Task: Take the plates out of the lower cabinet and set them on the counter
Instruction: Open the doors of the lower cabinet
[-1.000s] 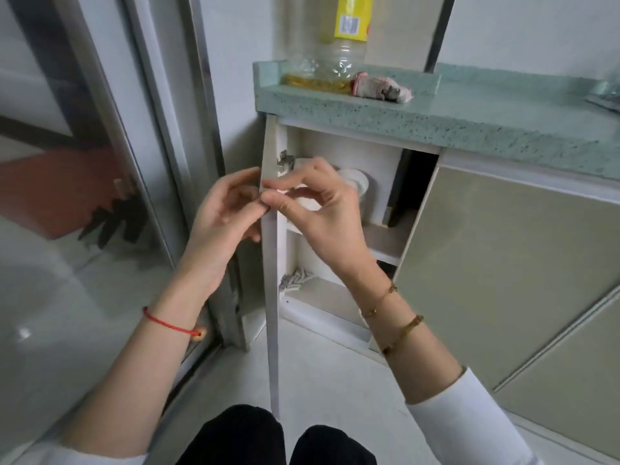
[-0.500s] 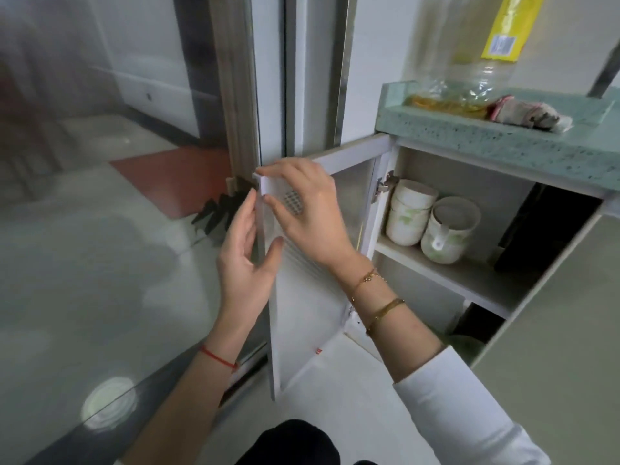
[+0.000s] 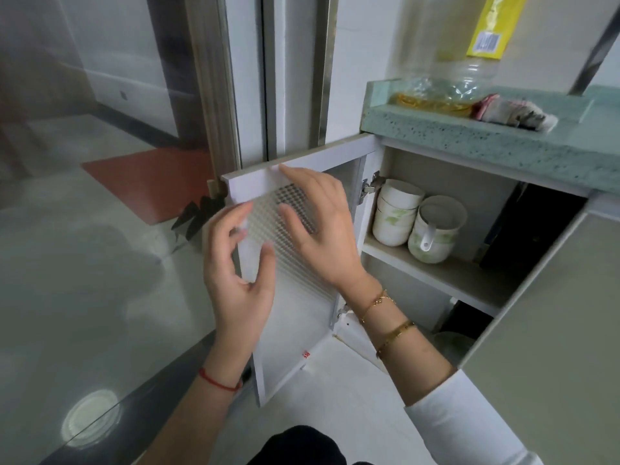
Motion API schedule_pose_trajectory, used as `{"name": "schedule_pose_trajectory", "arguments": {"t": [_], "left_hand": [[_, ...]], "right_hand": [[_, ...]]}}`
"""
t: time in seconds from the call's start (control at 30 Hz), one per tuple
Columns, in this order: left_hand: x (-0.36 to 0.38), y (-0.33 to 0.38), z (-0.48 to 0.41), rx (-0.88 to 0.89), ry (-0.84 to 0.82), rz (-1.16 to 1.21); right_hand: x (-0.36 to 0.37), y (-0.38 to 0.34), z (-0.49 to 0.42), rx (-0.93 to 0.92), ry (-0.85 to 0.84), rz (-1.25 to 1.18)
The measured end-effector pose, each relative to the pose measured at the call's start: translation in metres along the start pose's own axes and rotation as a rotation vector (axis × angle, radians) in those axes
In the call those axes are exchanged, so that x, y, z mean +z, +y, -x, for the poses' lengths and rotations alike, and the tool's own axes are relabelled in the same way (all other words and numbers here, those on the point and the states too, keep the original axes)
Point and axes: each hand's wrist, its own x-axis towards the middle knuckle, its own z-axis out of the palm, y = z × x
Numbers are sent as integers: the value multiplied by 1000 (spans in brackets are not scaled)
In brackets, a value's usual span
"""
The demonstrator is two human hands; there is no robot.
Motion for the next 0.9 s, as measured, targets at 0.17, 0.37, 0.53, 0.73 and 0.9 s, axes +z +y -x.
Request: {"name": "schedule_pose_trajectory", "arguments": {"t": [0.17,0.37,0.53,0.73,0.9], "left_hand": [[61,11,13,-180,-237,192],[169,22,35,-310,-693,278],[266,45,51,-383,-934,394],[355,73,55,-524,-984,455],[375,69,52,-521,-986,431]], "right_hand": [[-64,30,35,132,214,207],[-163,66,87,364,480,490],[-233,84,107,506,553,688],[-275,97,99,572,555,723],[-279,103,86,567,522,729]]}}
